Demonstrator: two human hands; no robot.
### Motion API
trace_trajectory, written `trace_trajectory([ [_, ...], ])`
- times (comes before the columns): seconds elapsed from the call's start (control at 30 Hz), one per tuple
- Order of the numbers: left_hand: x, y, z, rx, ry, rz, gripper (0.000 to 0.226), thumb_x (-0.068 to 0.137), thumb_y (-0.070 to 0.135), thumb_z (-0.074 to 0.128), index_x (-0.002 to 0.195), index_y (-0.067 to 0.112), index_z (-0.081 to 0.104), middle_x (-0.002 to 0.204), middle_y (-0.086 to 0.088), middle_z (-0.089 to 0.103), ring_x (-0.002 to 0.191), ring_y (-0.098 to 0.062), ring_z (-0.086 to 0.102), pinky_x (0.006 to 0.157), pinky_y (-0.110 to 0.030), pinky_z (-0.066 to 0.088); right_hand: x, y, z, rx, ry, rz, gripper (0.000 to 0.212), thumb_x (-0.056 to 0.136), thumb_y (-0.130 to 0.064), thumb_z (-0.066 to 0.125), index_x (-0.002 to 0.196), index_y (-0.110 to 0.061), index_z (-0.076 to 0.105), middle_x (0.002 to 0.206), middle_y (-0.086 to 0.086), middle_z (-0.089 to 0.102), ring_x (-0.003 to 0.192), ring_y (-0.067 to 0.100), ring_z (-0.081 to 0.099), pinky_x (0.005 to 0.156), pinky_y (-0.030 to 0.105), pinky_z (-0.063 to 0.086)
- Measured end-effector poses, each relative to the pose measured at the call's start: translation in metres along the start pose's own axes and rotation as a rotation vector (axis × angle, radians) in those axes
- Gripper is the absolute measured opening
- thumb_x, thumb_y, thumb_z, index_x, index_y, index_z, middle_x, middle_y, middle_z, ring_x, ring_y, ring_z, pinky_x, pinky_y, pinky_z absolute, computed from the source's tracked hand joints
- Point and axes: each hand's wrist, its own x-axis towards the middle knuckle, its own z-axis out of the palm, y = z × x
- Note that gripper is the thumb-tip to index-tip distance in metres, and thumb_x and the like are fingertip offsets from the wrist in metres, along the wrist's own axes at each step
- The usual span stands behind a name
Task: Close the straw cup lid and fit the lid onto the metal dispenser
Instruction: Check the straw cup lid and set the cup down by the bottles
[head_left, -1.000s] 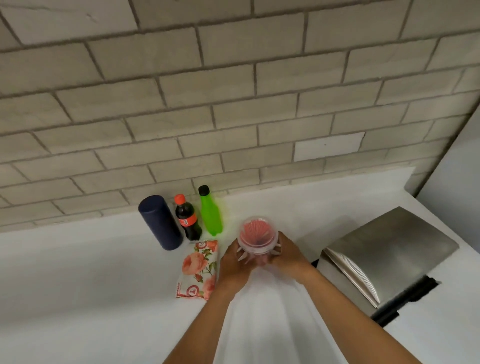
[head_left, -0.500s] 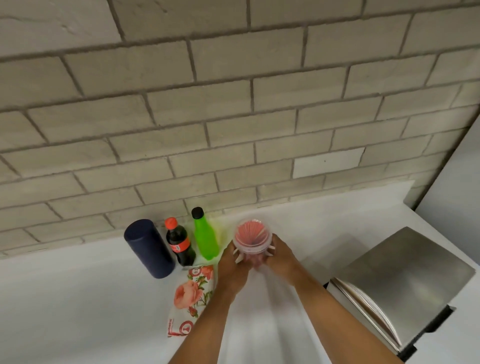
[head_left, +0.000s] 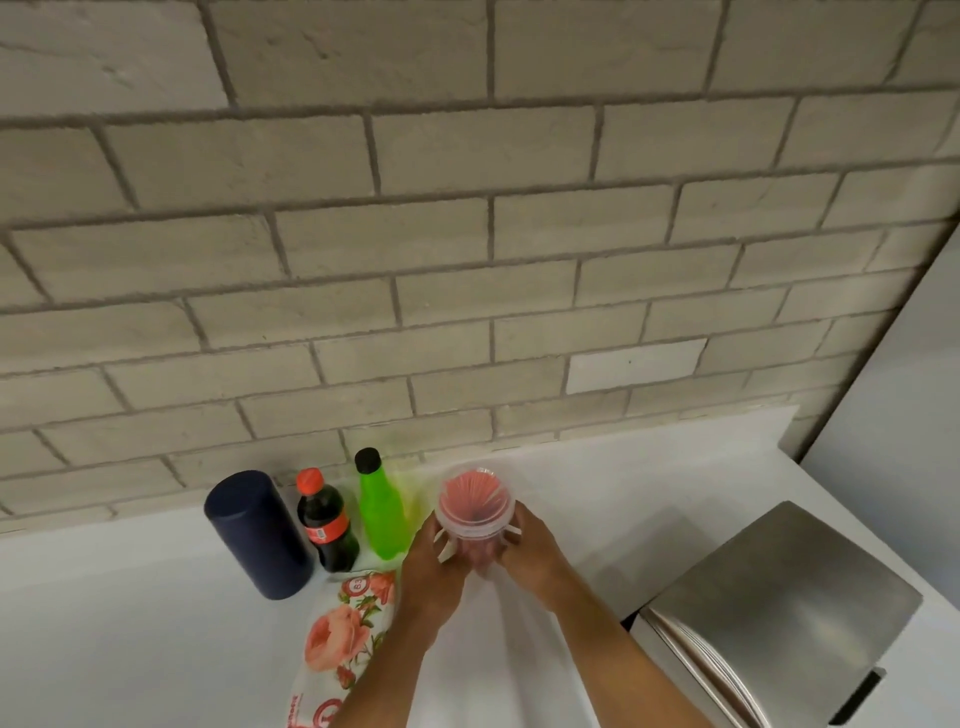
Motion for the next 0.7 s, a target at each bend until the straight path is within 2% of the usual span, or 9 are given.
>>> trace_trajectory([
  [0.1,-0.011,-0.005,-0.001,-0.062,0.003,-0.066,0.077,0.084,-0.012,0.072,0.149,0.021,0.047,0.145,0.001,0.056,0.13,-0.023,0.056,0.097,-0.04,0.054,-0.014,0.002,0.001,-0.031,0.015,0.069,0.071,0.089,0.001,0.062,0.153,-0.019,0.04,0.145,0.008,0.055,0.133,0.026,0.054,0.11,0.041,0.046],
  [0.17,-0.026,-0.005,-0.002,-0.143,0.033,-0.161,0.083,0.084,-0.021,0.063,0.154,0.016,0.038,0.153,-0.008,0.046,0.138,-0.03,0.047,0.093,-0.037,0.049,-0.033,0.003,0.001,-0.043,0.018,0.123,0.075,0.092,-0.003,0.059,0.159,-0.02,0.029,0.151,0.01,0.048,0.136,0.024,0.051,0.111,0.037,0.044],
  [0.27,-0.057,-0.008,0.0,-0.193,0.033,-0.215,0.083,0.084,-0.027,0.057,0.153,0.013,0.038,0.152,-0.013,0.044,0.137,-0.032,0.047,0.08,-0.026,0.048,-0.07,0.005,0.001,-0.031,-0.022,0.144,0.074,0.095,-0.006,0.055,0.16,-0.024,0.025,0.154,0.008,0.044,0.136,0.02,0.049,0.11,0.033,0.044],
  [0.3,-0.068,-0.008,0.0,-0.203,0.019,-0.225,0.081,0.084,-0.028,0.055,0.152,0.012,0.039,0.149,-0.013,0.047,0.132,-0.032,0.051,0.073,-0.022,0.05,-0.083,0.006,0.0,-0.038,-0.037,0.147,0.073,0.095,-0.007,0.054,0.16,-0.024,0.025,0.155,0.007,0.044,0.137,0.02,0.048,0.11,0.033,0.044],
  [0.37,-0.092,-0.009,-0.002,-0.237,-0.014,-0.26,0.075,0.084,-0.031,0.05,0.148,0.007,0.045,0.135,-0.015,0.055,0.109,-0.026,0.061,0.063,-0.02,0.054,-0.109,0.009,-0.003,-0.073,-0.053,0.136,0.07,0.096,-0.009,0.052,0.16,-0.022,0.025,0.154,0.008,0.044,0.137,0.019,0.048,0.109,0.03,0.043],
  [0.43,-0.115,-0.012,-0.003,-0.189,-0.057,-0.274,0.07,0.084,-0.032,0.047,0.145,0.003,0.048,0.127,-0.017,0.059,0.1,-0.025,0.061,0.073,-0.028,0.055,-0.135,0.014,-0.009,-0.103,-0.059,0.121,0.069,0.096,-0.007,0.05,0.159,-0.021,0.026,0.153,0.009,0.045,0.137,0.019,0.047,0.105,0.024,0.043],
  [0.5,-0.136,-0.015,0.0,-0.109,-0.113,-0.26,0.069,0.084,-0.03,0.047,0.144,0.006,0.05,0.132,-0.02,0.059,0.111,-0.027,0.061,0.083,-0.033,0.053,-0.163,0.019,-0.016,-0.097,-0.084,0.124,0.068,0.097,-0.007,0.05,0.159,-0.022,0.027,0.154,0.008,0.044,0.138,0.019,0.047,0.101,0.021,0.043],
  [0.57,-0.155,-0.015,0.004,-0.075,-0.157,-0.243,0.069,0.085,-0.029,0.05,0.144,0.007,0.051,0.136,-0.016,0.058,0.119,-0.026,0.059,0.086,-0.033,0.053,-0.192,0.027,-0.023,-0.071,-0.116,0.134,0.064,0.098,-0.009,0.051,0.157,-0.025,0.031,0.15,0.006,0.046,0.133,0.017,0.051,0.101,0.023,0.046],
  [0.7,-0.189,-0.01,0.018,0.013,-0.214,-0.177,0.069,0.084,-0.022,0.063,0.142,0.014,0.055,0.136,-0.009,0.061,0.122,-0.021,0.059,0.104,-0.04,0.049,-0.244,0.048,-0.046,-0.033,-0.19,0.188,0.058,0.096,-0.016,0.062,0.149,-0.031,0.044,0.139,-0.002,0.055,0.121,0.012,0.059,0.084,0.016,0.049],
])
